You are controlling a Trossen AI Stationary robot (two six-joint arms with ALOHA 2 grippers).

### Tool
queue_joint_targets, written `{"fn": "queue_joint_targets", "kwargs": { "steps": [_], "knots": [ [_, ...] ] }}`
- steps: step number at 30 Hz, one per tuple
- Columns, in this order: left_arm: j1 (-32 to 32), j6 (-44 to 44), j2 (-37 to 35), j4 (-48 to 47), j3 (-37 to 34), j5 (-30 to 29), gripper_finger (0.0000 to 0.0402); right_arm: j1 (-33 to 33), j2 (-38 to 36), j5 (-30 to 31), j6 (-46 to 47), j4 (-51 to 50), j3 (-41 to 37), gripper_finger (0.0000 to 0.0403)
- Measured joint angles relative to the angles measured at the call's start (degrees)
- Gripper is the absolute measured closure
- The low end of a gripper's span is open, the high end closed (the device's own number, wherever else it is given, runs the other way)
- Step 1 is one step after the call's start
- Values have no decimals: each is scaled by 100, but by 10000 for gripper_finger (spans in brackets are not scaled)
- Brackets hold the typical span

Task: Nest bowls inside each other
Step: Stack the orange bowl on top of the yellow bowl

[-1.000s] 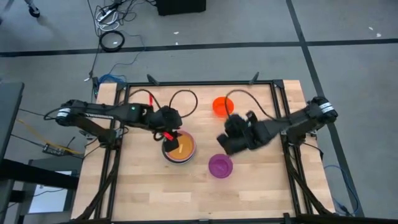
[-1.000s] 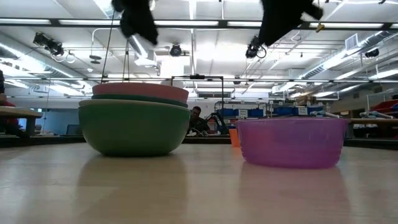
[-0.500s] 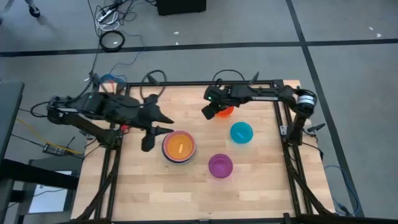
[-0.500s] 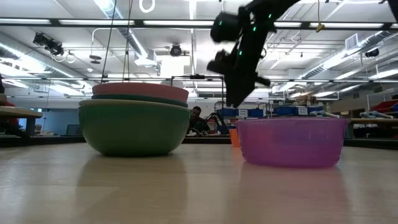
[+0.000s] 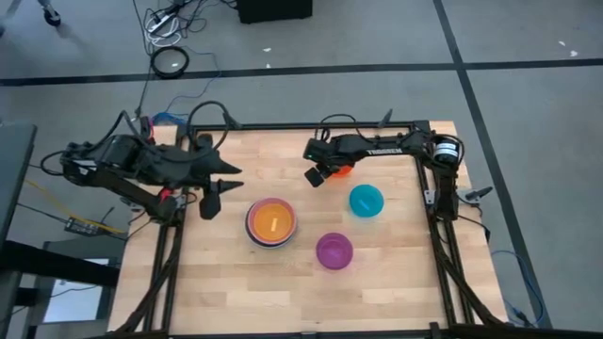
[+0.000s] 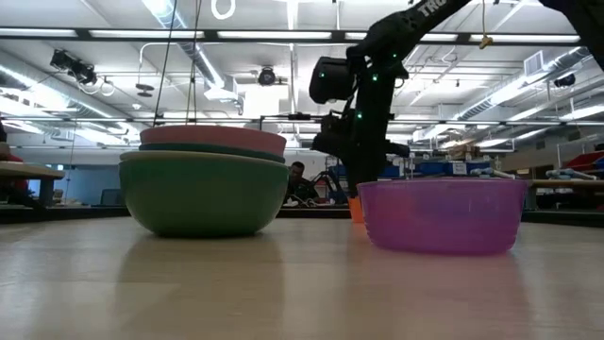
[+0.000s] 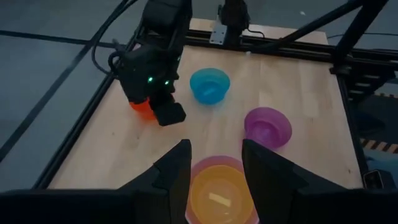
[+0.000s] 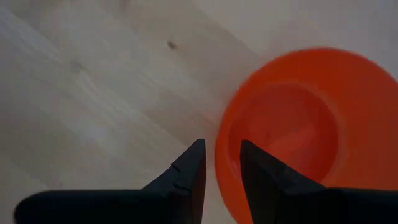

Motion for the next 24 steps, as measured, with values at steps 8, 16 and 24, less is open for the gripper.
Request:
{"fn": "queue_joint_targets", "kwargs": {
  "steps": [8, 16, 24],
  "knots": [
    [0, 0, 25, -10, -7, -36, 249, -35, 611, 10, -59, 144, 3, 335],
    [2, -47, 23, -402, -7, -349, 249, 238, 220, 328, -401, 85, -12, 400],
    [4, -15, 23, -497, -7, -674, 249, 1560, -1218, -534, -849, 1638, 3, 402]
  ]
}}
